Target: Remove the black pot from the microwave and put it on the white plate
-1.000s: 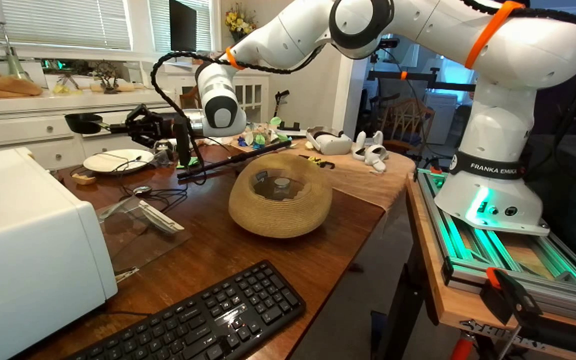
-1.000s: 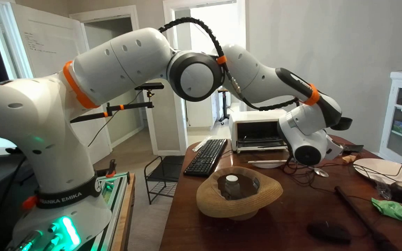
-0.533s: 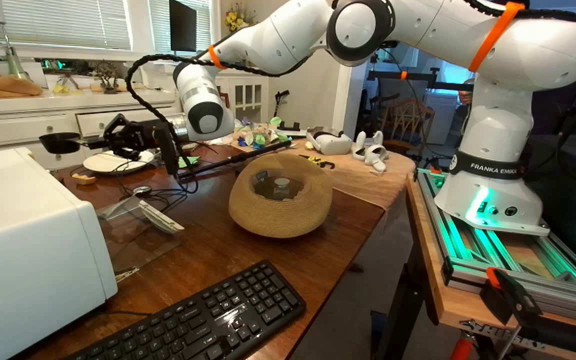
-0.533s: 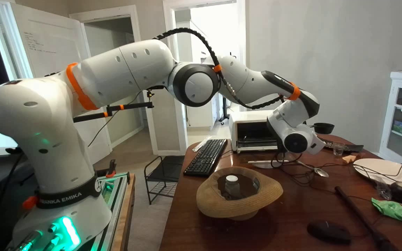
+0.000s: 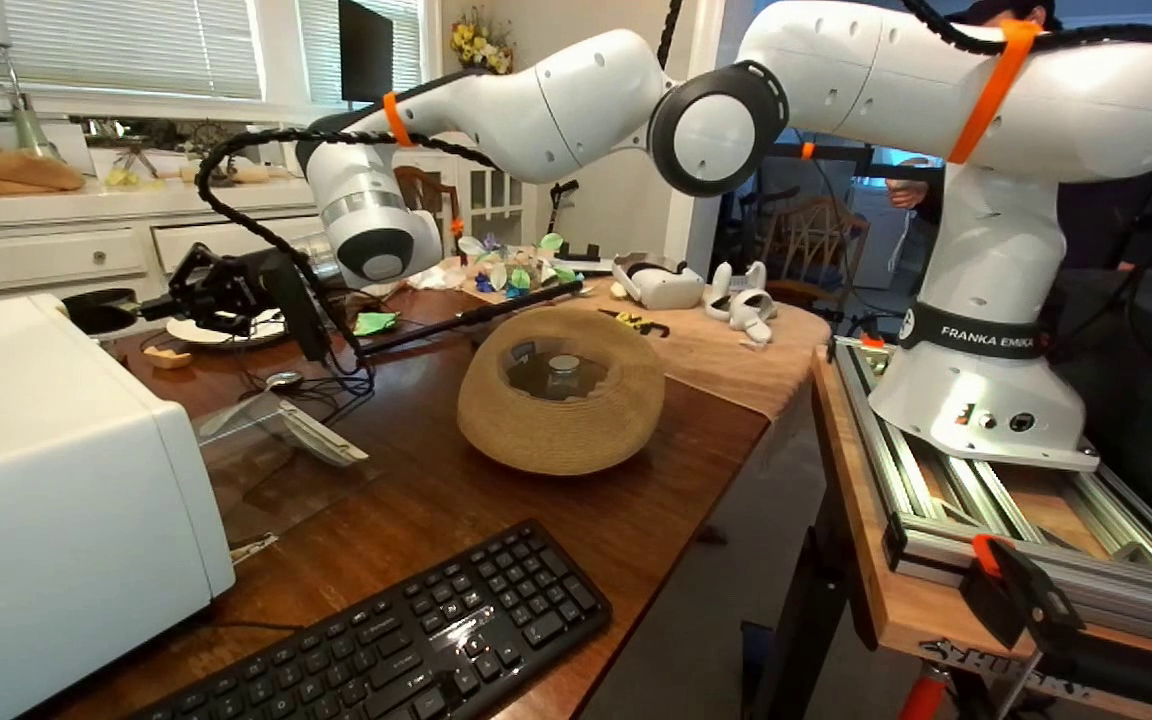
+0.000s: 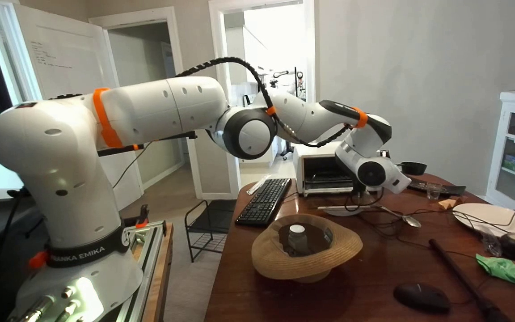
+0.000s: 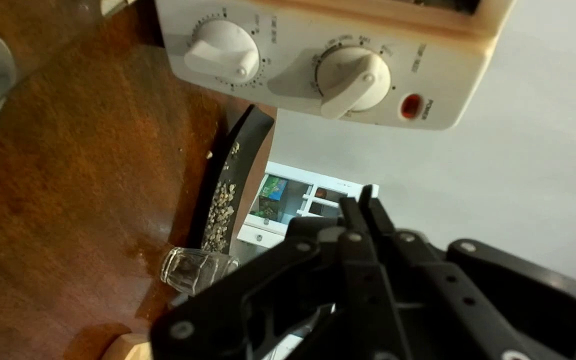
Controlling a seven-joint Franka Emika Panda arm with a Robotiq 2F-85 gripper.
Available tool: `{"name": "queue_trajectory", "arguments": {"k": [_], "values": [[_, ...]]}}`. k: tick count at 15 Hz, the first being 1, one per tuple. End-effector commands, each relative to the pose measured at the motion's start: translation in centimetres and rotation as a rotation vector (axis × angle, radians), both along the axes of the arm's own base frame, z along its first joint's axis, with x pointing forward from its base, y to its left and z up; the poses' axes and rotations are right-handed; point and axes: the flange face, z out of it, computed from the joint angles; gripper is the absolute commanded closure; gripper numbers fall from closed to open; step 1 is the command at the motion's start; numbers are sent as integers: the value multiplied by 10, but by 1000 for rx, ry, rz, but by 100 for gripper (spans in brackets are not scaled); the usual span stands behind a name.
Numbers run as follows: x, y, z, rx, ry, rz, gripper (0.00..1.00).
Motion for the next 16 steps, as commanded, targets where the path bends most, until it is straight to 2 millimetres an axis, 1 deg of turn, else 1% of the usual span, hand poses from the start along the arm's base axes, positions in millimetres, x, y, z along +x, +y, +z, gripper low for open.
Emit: {"name": "queue_trajectory", "arguments": {"k": [1, 2, 3, 4, 5, 8, 10, 12, 13, 16], "values": [[7, -6, 8, 13, -28, -55, 99], [10, -15, 13, 18, -38, -78, 99], [10, -18, 13, 20, -39, -95, 99], [10, -16, 16, 22, -38, -102, 99], [10, -19, 20, 23, -36, -111, 99], [11, -25, 20, 42, -36, -137, 99], [12, -38, 19, 68, -41, -177, 99], [15, -62, 23, 92, -56, -225, 99], [17, -79, 25, 102, -65, -258, 99], [17, -132, 22, 115, -47, -360, 99]]}}
